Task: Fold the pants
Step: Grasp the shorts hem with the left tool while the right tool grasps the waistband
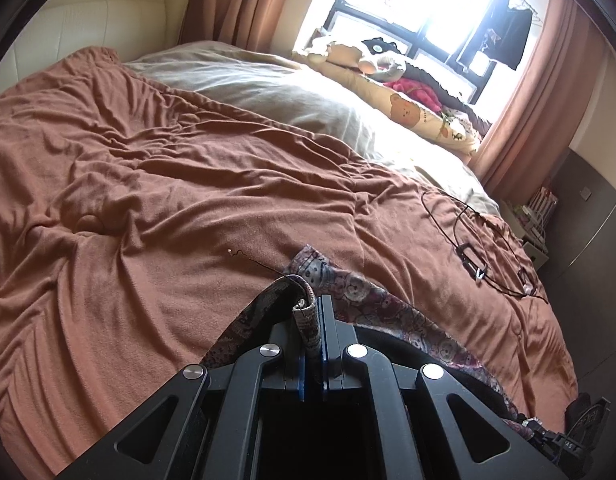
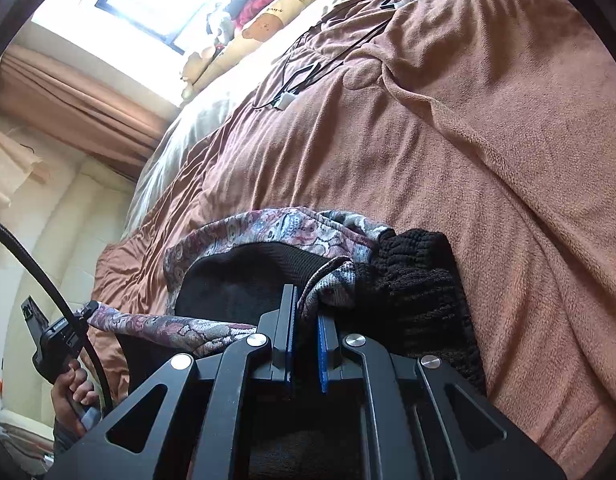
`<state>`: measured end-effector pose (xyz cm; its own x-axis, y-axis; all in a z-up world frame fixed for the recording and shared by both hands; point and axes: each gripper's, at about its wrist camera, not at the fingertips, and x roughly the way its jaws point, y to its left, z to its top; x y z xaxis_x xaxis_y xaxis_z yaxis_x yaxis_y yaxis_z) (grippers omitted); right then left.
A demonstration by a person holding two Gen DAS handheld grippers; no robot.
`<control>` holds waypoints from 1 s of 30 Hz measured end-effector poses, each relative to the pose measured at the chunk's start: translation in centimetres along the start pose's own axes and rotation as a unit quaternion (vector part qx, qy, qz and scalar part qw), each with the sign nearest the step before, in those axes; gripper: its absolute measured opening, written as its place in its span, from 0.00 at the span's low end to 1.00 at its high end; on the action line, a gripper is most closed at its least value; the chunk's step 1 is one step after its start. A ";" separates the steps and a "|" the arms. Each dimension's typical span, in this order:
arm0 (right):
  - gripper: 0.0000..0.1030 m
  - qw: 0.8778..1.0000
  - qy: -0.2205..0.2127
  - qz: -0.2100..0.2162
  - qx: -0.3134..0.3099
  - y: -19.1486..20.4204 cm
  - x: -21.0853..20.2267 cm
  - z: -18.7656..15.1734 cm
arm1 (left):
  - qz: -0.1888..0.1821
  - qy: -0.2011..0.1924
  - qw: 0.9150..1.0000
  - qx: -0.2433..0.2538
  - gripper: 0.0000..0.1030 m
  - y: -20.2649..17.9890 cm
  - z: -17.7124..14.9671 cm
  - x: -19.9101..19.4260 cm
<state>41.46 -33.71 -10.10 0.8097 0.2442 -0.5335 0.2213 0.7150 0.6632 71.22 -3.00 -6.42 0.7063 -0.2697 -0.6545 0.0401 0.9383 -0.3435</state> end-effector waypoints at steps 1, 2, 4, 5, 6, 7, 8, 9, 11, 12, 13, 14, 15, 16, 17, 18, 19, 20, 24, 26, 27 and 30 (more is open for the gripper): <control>0.06 1.000 0.003 0.000 0.001 -0.1 0.2 0.2 | 0.000 0.005 1.000 -0.002 0.05 0.0 0.2 0.8; 0.06 1.000 0.011 0.000 0.003 -0.1 0.4 0.3 | 0.004 0.008 1.000 -0.002 0.05 0.0 0.3 1.5; 0.12 0.999 0.028 0.011 0.013 -0.2 0.3 0.5 | 0.006 0.014 1.000 -0.002 0.05 -0.1 0.4 2.9; 0.21 0.999 0.033 0.016 0.013 -0.1 -0.1 0.7 | 0.006 0.019 1.000 -0.001 0.05 -0.2 0.5 3.5; 0.28 0.999 0.032 0.024 0.010 0.0 -0.7 0.8 | 0.007 0.022 1.000 0.000 0.05 -0.2 0.5 4.1; 0.42 0.999 0.027 0.032 0.003 0.2 -1.4 1.1 | 0.006 0.025 1.000 0.000 0.05 -0.3 0.6 4.6; 0.56 0.999 0.018 0.037 -0.005 0.5 -2.3 1.2 | 0.005 0.028 1.000 0.000 0.05 -0.2 0.5 5.0; 0.59 0.999 0.008 0.037 -0.013 0.7 -3.1 1.5 | 0.006 0.031 1.000 0.001 0.05 -0.2 0.5 5.3; 0.60 0.999 -0.007 0.024 -0.036 1.0 -4.3 1.8 | 0.006 0.037 0.999 -0.002 0.05 -0.1 0.4 5.9; 0.60 0.999 -0.012 0.012 -0.046 1.0 -4.7 1.8 | 0.008 0.039 0.999 -0.003 0.05 -0.1 0.4 6.2; 0.60 0.998 -0.015 -0.006 -0.056 1.0 -4.9 1.8 | 0.009 0.041 0.999 -0.004 0.05 -0.1 0.5 6.4; 0.60 0.997 -0.016 -0.030 -0.065 0.9 -4.9 1.8 | 0.010 0.044 0.999 -0.005 0.05 -0.1 0.5 6.6; 0.60 0.995 -0.016 -0.057 -0.077 0.8 -4.9 1.7 | 0.010 0.045 0.999 -0.006 0.05 0.0 0.6 6.7; 0.60 0.992 -0.014 -0.087 -0.090 0.8 -4.7 1.6 | 0.011 0.047 0.999 -0.007 0.05 -0.1 0.7 6.8; 0.60 0.988 -0.010 -0.113 -0.101 0.6 -4.5 1.5 | 0.012 0.048 0.999 -0.008 0.05 0.0 0.9 6.9; 0.60 0.985 -0.002 -0.132 -0.110 0.3 -4.2 1.4 | 0.013 0.050 0.999 -0.009 0.05 -0.1 1.0 7.0; 0.60 0.983 0.010 -0.143 -0.116 0.1 -3.8 1.2 | 0.014 0.052 0.999 -0.010 0.05 -0.1 1.2 7.1; 0.60 0.982 0.019 -0.144 -0.118 -0.1 -3.5 1.1 | 0.015 0.054 0.998 -0.011 0.05 -0.1 1.3 7.3; 0.60 0.980 0.044 -0.145 -0.130 -0.3 -2.0 0.9 | 0.020 0.062 0.998 -0.014 0.05 -0.2 2.0 8.0; 0.37 0.978 0.042 -0.147 -0.140 -0.2 -1.6 1.1 | 0.024 0.065 0.997 -0.015 0.05 -0.2 2.3 8.4; 0.32 0.978 0.044 -0.151 -0.140 -0.2 -1.6 1.2 | 0.025 0.066 0.997 -0.015 0.05 -0.3 2.5 8.5; 0.20 0.978 0.028 -0.152 -0.139 0.2 -1.9 1.6 | 0.032 0.071 0.997 -0.016 0.05 -0.4 3.2 9.2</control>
<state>40.86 -35.07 -8.09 0.6964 0.0231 -0.7173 0.2848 0.9085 0.3057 80.01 -5.19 -10.17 0.5999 -0.2397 -0.7633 -0.0257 0.9478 -0.3178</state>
